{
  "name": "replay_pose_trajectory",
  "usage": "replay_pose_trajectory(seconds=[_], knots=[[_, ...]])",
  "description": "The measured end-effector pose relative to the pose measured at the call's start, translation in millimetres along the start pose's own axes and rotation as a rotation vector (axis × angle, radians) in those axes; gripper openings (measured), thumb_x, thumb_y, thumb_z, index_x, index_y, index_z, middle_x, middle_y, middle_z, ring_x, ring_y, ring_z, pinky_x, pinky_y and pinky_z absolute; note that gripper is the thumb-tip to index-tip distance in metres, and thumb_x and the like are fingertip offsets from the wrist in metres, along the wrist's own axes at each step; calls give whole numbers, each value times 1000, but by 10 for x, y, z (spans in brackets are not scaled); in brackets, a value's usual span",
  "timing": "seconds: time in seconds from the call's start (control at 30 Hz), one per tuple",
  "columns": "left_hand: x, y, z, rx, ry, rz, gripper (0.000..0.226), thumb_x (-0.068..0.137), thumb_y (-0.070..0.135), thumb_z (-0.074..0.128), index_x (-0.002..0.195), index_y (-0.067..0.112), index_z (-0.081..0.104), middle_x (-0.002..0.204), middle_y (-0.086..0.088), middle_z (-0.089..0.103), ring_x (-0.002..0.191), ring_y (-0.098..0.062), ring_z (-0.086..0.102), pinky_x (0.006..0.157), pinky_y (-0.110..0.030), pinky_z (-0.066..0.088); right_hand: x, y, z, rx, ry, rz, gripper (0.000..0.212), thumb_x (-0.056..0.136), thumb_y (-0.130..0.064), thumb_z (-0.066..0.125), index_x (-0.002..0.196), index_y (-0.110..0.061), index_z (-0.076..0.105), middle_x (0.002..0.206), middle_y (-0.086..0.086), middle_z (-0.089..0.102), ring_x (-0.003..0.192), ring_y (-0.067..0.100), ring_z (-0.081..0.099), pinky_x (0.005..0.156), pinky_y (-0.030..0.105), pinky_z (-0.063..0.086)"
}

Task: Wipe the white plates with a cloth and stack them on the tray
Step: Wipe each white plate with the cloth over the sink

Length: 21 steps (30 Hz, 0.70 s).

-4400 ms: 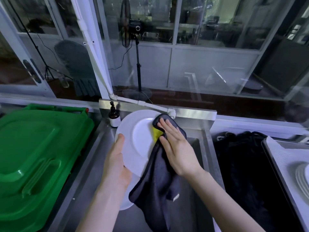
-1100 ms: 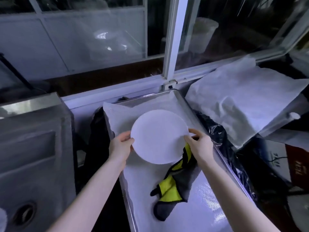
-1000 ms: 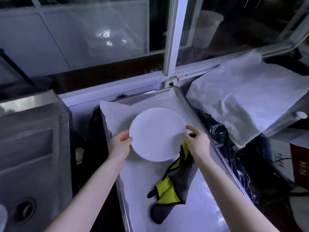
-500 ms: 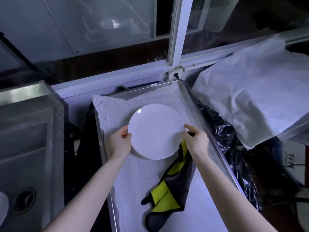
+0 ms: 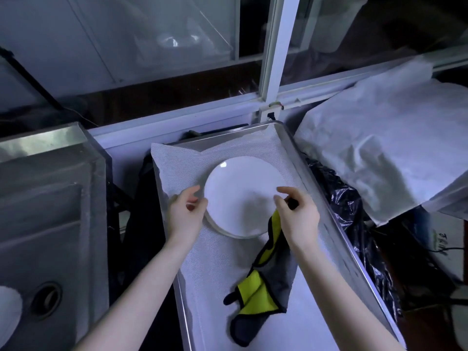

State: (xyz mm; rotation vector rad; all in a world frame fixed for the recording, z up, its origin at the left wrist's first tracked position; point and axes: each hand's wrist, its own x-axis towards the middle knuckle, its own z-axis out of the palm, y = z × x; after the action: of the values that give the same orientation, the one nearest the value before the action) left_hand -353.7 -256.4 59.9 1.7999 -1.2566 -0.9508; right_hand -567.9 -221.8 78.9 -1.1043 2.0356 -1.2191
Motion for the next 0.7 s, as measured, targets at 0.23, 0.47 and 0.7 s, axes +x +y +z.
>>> replay_pose_trajectory(seconds=[0.23,0.47,0.7], knots=[[-520,175,-693,-387,-423,0,9,91,26,73,99,24,78,91,10,78,86,-1,69,70,-15,51,-635,-880,335,259,-243,-112,15,85,-14,70,90,-27,73,77,-7,61,71,6,58,71,18,44],[-998,-121,-1950,-470,-342,179,41,63,31,84,99,18,69,93,3,76,87,-7,67,82,-21,53,-1666,-1806,1070,330,-340,-296,7,83,-24,74,89,-27,73,71,-17,65,70,-2,59,71,14,47],[-1208,-828,-3582,-592,-57,167,9,78,23,74,83,17,69,77,-1,68,76,-11,61,72,-27,50,-2976,-2530,2050,333,-606,-414,38,80,-28,80,115,-22,67,88,-9,67,86,4,64,84,20,49]])
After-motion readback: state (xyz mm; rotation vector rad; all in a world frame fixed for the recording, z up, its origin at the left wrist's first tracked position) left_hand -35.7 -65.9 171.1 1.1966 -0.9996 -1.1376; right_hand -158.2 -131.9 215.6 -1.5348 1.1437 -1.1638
